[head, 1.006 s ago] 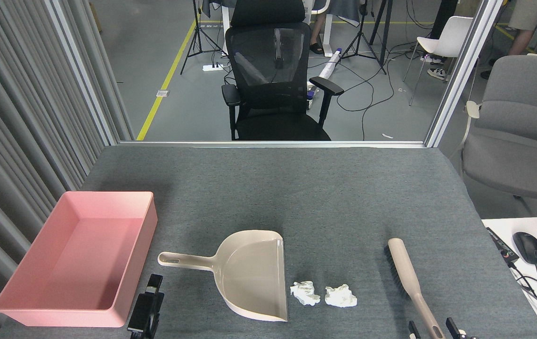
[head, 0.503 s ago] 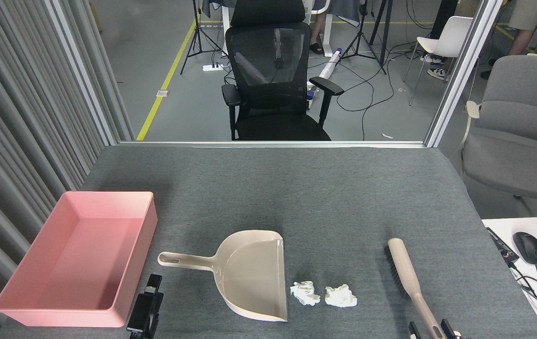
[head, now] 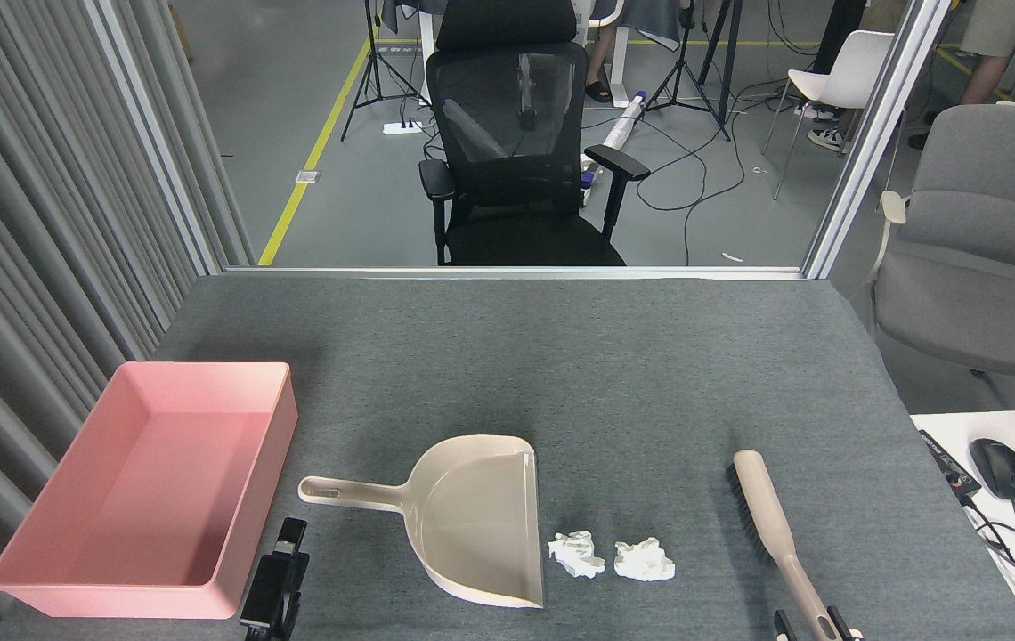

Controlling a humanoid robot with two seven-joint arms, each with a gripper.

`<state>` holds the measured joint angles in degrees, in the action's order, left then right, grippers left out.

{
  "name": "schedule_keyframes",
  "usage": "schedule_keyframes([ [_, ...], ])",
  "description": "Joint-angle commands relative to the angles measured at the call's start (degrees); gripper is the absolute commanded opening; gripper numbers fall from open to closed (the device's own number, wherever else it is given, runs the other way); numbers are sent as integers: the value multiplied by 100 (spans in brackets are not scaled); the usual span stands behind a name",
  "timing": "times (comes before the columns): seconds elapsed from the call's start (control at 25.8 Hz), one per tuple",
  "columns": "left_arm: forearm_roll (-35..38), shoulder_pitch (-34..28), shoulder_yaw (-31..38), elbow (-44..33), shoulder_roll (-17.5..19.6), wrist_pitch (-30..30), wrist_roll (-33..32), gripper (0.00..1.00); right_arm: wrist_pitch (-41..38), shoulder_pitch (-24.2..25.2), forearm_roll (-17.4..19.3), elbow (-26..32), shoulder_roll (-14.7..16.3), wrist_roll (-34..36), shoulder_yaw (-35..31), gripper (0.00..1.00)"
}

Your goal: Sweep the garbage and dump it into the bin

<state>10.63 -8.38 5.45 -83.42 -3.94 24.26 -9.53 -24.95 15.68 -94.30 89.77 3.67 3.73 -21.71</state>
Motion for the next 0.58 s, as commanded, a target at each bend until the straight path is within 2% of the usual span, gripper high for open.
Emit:
schedule_keyframes([
  [0.0,0,3,0,-7,-1,0,-5,99,-1,-3,9,5,2,13,0,61],
  [0.15,0,-5,8,-7,7,0,-5,99,-10,-3,9,5,19,22,0,61],
  [0.43,0,3,8,-7,-1,0,4,99,-19,14,0,-3,19,31,9,53],
  [0.54,0,3,0,2,-1,0,-5,99,-28,5,9,-3,37,31,0,53],
])
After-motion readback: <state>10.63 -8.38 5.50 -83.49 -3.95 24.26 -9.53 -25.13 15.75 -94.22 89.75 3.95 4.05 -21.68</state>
